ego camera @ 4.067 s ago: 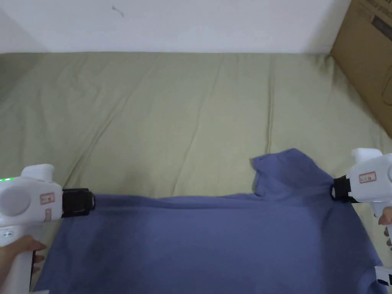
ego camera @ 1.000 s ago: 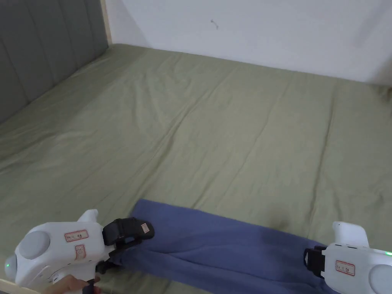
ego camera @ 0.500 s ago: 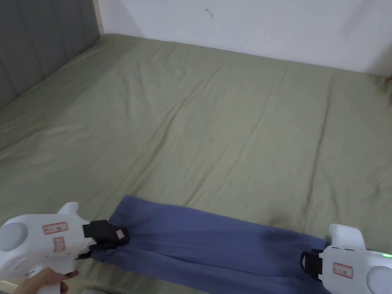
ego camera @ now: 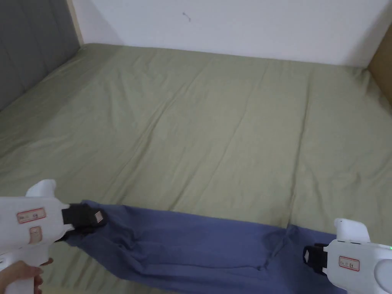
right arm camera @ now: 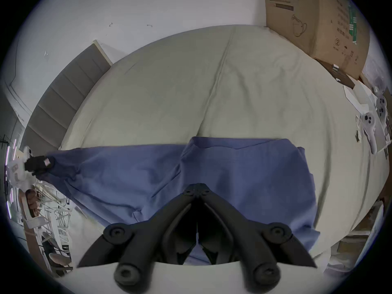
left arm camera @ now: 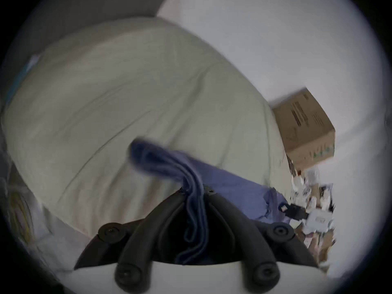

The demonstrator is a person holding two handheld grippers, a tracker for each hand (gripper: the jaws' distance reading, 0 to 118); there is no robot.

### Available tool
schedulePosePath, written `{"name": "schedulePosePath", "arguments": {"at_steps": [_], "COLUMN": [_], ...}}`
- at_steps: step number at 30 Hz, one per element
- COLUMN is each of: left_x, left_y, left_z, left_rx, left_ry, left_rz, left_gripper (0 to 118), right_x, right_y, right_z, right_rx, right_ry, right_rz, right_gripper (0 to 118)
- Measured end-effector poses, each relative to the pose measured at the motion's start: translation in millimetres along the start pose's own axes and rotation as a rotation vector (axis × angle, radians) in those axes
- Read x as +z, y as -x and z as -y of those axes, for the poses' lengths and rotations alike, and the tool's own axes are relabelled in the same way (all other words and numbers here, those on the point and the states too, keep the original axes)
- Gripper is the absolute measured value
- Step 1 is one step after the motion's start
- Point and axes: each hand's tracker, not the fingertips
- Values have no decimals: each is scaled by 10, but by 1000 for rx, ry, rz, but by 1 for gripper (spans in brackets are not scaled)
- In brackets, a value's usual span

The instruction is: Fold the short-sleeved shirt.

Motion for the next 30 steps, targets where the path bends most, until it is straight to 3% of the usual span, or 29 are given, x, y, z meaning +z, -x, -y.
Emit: {"name": "schedulePosePath", "arguments": {"at_steps": [3,8,13,14,15,16,17,18,19,23,27,29,30], "left_x": [-81,-462,-1222,-1365,-1493,-1610,-1740,-1813,-1875,-1871,-1552,-1361,-1332], "left_y": [-664,-1682,-2262,-2295,-2320,-2332,-2331,-2322,-2289,-2225,-2099,-1960,-1886], "left_z": [-10,289,865,986,1105,1224,1294,1349,1373,1188,774,649,583], "left_rx": [-189,-440,-675,-703,-724,-729,-750,-756,-749,-672,-493,-394,-356], "left_ry": [-15,81,261,296,321,331,351,379,394,371,303,278,255], "left_rz": [30,212,229,241,220,175,145,128,129,104,234,272,267], "left_gripper": [7,7,8,12,25,56,78,93,102,101,101,91,77], "right_x": [73,252,403,424,444,465,485,502,514,533,525,521,520], "right_y": [-91,-308,-552,-599,-647,-695,-739,-773,-807,-852,-831,-811,-792], "right_z": [16,72,137,156,171,184,200,220,234,280,301,300,310], "right_rx": [-17,-85,-136,-144,-157,-172,-184,-196,-205,-214,-213,-212,-211], "right_ry": [-17,-52,-75,-78,-81,-82,-86,-89,-90,-88,-89,-90,-92], "right_rz": [2,-6,17,21,26,32,36,38,38,48,40,31,29], "right_gripper": [0,0,0,0,0,0,0,0,0,0,0,0,0]}}
